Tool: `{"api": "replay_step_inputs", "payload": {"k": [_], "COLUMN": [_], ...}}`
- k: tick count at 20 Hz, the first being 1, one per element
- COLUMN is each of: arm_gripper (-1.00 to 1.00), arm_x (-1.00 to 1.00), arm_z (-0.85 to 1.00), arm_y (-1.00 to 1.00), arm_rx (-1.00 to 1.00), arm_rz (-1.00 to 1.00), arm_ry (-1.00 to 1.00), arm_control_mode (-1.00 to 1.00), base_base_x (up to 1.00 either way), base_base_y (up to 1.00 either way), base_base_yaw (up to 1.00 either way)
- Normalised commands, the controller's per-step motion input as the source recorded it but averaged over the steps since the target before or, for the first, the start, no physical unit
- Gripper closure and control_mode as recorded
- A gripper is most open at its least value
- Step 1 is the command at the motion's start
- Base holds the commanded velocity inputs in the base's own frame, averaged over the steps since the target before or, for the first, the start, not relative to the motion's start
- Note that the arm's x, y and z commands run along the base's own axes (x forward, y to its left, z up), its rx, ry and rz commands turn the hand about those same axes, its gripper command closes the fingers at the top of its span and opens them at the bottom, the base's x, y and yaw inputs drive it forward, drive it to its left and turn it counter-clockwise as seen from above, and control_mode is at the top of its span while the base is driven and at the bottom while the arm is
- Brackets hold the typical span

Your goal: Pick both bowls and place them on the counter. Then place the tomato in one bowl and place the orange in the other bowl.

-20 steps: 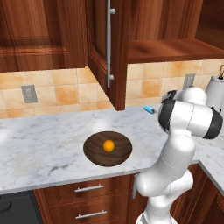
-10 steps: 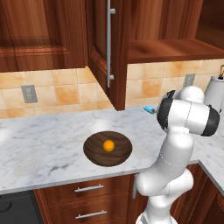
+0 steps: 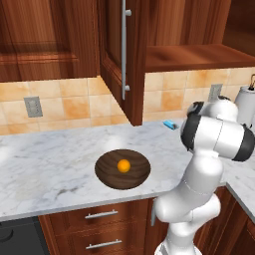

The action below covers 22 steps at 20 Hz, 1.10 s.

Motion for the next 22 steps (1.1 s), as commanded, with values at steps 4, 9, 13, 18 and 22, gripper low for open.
{"api": "replay_step_inputs", "payload": {"k": [4, 9, 13, 18, 22], "arm_gripper": [-1.0, -1.0, -1.0, -1.0, -1.0], "arm_x": [-0.35, -0.54, -0.74, -0.87, -0.63], "arm_z": [0.41, 0.11, 0.02, 0.04, 0.0], "arm_y": [0.01, 0.09, 0.15, 0.2, 0.49], "arm_rx": [0.0, 0.0, 0.0, -0.03, -0.11], "arm_rz": [-0.01, -0.04, -0.06, -0.01, 0.0], "arm_ry": [-0.02, 0.0, -0.01, -0.08, 0.0], "arm_control_mode": [-1.0, -1.0, -1.0, -1.0, -1.0], "base_base_x": [0.0, 0.0, 0.0, 0.0, 0.0], "base_base_y": [0.0, 0.0, 0.0, 0.0, 0.0], "base_base_yaw": [0.0, 0.0, 0.0, 0.0, 0.0]}}
